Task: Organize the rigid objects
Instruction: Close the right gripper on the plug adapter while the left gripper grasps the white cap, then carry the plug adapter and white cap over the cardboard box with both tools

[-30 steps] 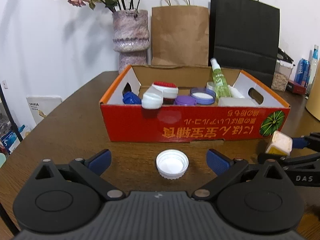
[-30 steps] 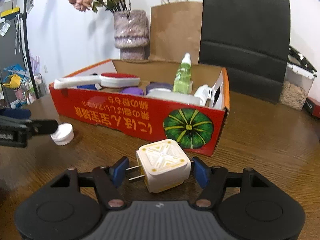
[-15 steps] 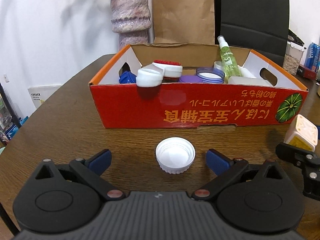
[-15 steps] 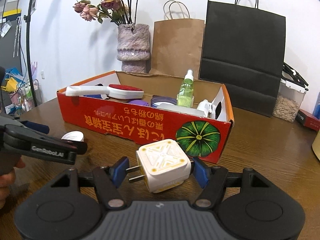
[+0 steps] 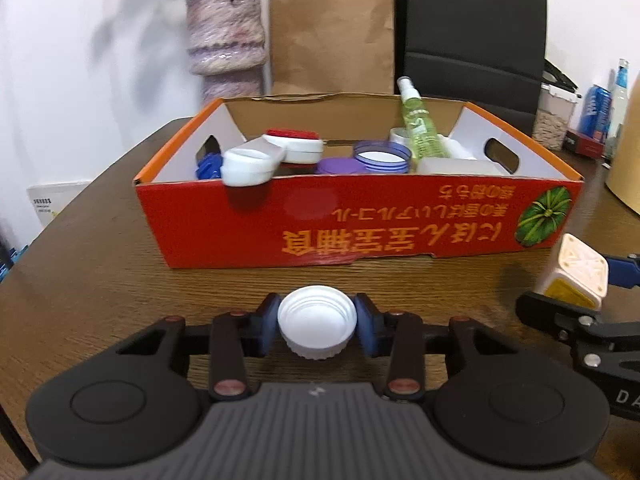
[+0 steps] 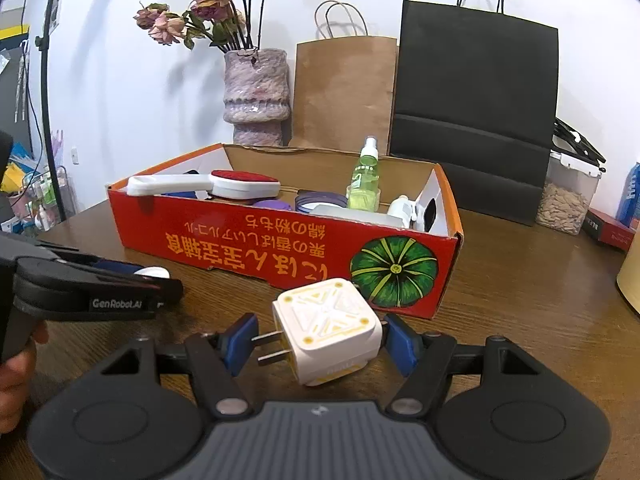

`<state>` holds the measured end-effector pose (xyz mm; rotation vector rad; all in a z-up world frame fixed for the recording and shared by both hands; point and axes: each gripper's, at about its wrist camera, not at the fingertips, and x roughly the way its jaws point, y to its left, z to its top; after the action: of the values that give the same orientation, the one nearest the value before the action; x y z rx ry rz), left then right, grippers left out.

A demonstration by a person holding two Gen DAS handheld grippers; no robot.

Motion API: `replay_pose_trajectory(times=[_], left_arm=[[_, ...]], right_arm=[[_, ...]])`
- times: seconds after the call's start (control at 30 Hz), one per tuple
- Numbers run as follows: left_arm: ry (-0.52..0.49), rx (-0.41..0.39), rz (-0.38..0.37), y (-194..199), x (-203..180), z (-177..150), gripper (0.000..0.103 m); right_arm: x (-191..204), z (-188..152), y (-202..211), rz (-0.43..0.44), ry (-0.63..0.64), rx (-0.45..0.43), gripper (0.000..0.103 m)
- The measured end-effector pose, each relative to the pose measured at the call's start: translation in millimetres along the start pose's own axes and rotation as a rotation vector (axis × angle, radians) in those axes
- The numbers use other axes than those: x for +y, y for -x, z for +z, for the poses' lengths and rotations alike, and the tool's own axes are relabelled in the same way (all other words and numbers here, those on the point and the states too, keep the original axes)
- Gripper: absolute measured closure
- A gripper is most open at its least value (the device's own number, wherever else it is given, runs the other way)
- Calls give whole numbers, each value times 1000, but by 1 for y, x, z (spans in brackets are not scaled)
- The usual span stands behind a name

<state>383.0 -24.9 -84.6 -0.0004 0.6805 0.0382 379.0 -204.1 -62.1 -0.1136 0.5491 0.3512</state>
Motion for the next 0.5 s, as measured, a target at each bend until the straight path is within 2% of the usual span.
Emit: replay_pose_trajectory(times=[0.5], left_arm=[[-29, -93, -24, 26, -8, 2, 62]], right_arm=[[10, 1, 16, -11, -35, -56, 35]])
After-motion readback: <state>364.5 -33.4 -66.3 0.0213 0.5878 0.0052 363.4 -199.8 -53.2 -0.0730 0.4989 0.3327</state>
